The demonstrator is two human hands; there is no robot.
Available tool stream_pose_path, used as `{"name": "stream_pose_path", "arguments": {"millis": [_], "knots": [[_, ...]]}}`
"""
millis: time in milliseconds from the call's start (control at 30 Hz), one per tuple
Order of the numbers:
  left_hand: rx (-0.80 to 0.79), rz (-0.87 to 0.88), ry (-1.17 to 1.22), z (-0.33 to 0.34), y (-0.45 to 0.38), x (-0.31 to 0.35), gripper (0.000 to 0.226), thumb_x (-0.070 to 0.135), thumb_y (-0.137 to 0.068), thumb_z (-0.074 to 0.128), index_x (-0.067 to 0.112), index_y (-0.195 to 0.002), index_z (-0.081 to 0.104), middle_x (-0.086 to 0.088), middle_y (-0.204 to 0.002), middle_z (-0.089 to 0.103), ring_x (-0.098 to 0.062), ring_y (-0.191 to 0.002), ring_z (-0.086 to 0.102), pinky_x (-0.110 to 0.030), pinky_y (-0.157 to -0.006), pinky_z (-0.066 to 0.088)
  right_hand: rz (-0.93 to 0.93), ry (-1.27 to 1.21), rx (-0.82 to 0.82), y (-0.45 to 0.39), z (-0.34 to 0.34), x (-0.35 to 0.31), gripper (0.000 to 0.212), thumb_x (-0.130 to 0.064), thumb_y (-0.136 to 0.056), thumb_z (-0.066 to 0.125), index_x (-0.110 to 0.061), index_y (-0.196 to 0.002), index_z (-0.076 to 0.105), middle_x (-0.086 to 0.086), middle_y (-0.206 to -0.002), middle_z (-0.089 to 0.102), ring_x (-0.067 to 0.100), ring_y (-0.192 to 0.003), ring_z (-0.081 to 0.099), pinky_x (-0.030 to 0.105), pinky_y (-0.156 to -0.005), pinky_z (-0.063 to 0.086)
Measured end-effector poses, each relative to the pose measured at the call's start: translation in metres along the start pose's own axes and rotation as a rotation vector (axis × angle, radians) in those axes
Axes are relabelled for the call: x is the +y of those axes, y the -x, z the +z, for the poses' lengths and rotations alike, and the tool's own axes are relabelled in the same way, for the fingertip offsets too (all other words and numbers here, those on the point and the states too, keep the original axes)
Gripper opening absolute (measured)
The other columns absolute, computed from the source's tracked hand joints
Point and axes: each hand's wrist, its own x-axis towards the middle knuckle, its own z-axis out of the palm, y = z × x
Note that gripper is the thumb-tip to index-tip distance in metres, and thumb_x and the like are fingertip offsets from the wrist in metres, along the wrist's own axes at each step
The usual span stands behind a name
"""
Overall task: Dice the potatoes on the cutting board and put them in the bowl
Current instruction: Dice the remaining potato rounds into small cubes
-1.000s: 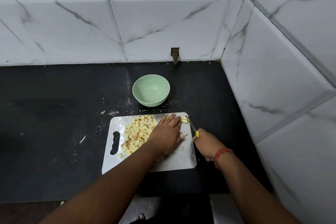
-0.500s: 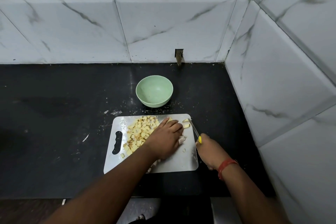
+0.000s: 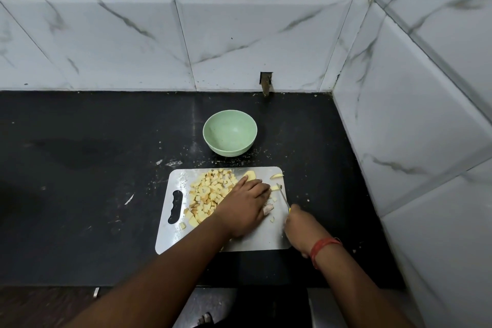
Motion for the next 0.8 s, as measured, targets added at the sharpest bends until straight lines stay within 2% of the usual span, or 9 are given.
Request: {"name": "stream_pose_path", "arguments": {"millis": [233, 333, 400, 467, 533, 600, 700, 800], "knots": [[-0.012, -0.059, -0.03, 0.0, 0.001, 0.009, 0.06, 0.05, -0.108, 0.024, 0.018, -0.157, 0.038, 0.002, -0.158, 0.038, -0.021, -0.148, 0.025, -0.041, -0.125, -0.003, -0.008, 0.022, -0.021, 0.005, 0.005, 0.003, 0.033, -0.011, -0.099, 0.037, 0.0, -0.13, 0.04, 0.02, -0.121, 0.057, 0.035, -0.11, 0.058, 0.029, -0.084, 0.044], [0.0, -0.068, -0.034, 0.0, 0.002, 0.01, 0.061, 0.05, -0.108, 0.023, 0.017, -0.158, 0.036, 0.002, -0.158, 0.038, -0.021, -0.149, 0.024, -0.041, -0.125, -0.004, 0.043, 0.082, -0.034, 0.015, 0.01, 0.008, 0.036, -0.01, -0.1, 0.034, -0.002, -0.135, 0.035, 0.019, -0.121, 0.059, 0.031, -0.106, 0.062, 0.031, -0.082, 0.049], [-0.001, -0.059, -0.028, -0.001, 0.001, 0.009, 0.06, 0.049, -0.108, 0.024, 0.017, -0.157, 0.037, 0.002, -0.158, 0.038, -0.021, -0.149, 0.024, -0.042, -0.125, -0.002, 0.06, 0.07, -0.016, 0.019, 0.01, 0.008, 0.034, -0.008, -0.1, 0.034, -0.004, -0.134, 0.035, 0.018, -0.117, 0.06, 0.029, -0.094, 0.064, 0.034, -0.072, 0.054], [-0.005, -0.054, -0.022, -0.002, 0.001, 0.009, 0.059, 0.049, -0.108, 0.025, 0.018, -0.157, 0.038, 0.002, -0.159, 0.038, -0.022, -0.15, 0.024, -0.043, -0.126, -0.001, 0.045, -0.019, 0.032, 0.02, 0.005, 0.004, 0.022, -0.009, -0.098, 0.035, -0.007, -0.12, 0.04, 0.018, -0.112, 0.059, 0.03, -0.082, 0.061, 0.036, -0.058, 0.054], [-0.005, -0.053, -0.011, -0.003, 0.002, 0.008, 0.058, 0.048, -0.108, 0.026, 0.018, -0.156, 0.039, 0.002, -0.158, 0.038, -0.022, -0.15, 0.024, -0.043, -0.126, -0.001, 0.052, -0.026, 0.049, 0.015, 0.002, -0.004, 0.021, -0.009, -0.097, 0.036, -0.006, -0.117, 0.04, 0.02, -0.112, 0.058, 0.031, -0.08, 0.061, 0.033, -0.054, 0.051], [0.003, -0.048, -0.009, -0.005, 0.002, 0.009, 0.057, 0.047, -0.108, 0.028, 0.017, -0.155, 0.041, 0.002, -0.157, 0.04, -0.023, -0.149, 0.025, -0.043, -0.125, -0.001, 0.059, 0.01, 0.028, 0.005, 0.004, -0.007, 0.028, -0.007, -0.096, 0.037, -0.003, -0.124, 0.038, 0.022, -0.115, 0.058, 0.033, -0.085, 0.062, 0.03, -0.058, 0.046], [0.003, -0.051, -0.016, -0.006, 0.002, 0.01, 0.057, 0.047, -0.109, 0.027, 0.018, -0.155, 0.041, 0.002, -0.157, 0.039, -0.023, -0.148, 0.025, -0.043, -0.125, 0.0, -0.011, 0.046, 0.009, -0.005, 0.008, -0.008, 0.03, -0.01, -0.099, 0.038, 0.0, -0.127, 0.042, 0.021, -0.118, 0.059, 0.033, -0.105, 0.061, 0.028, -0.074, 0.042], [-0.003, -0.061, -0.011, -0.006, 0.002, 0.01, 0.057, 0.047, -0.109, 0.027, 0.018, -0.156, 0.041, 0.003, -0.157, 0.039, -0.022, -0.149, 0.024, -0.043, -0.125, -0.001, -0.031, 0.028, 0.001, -0.002, 0.007, -0.002, 0.03, -0.012, -0.099, 0.038, -0.001, -0.126, 0.045, 0.019, -0.119, 0.058, 0.034, -0.109, 0.058, 0.031, -0.081, 0.042]]}}
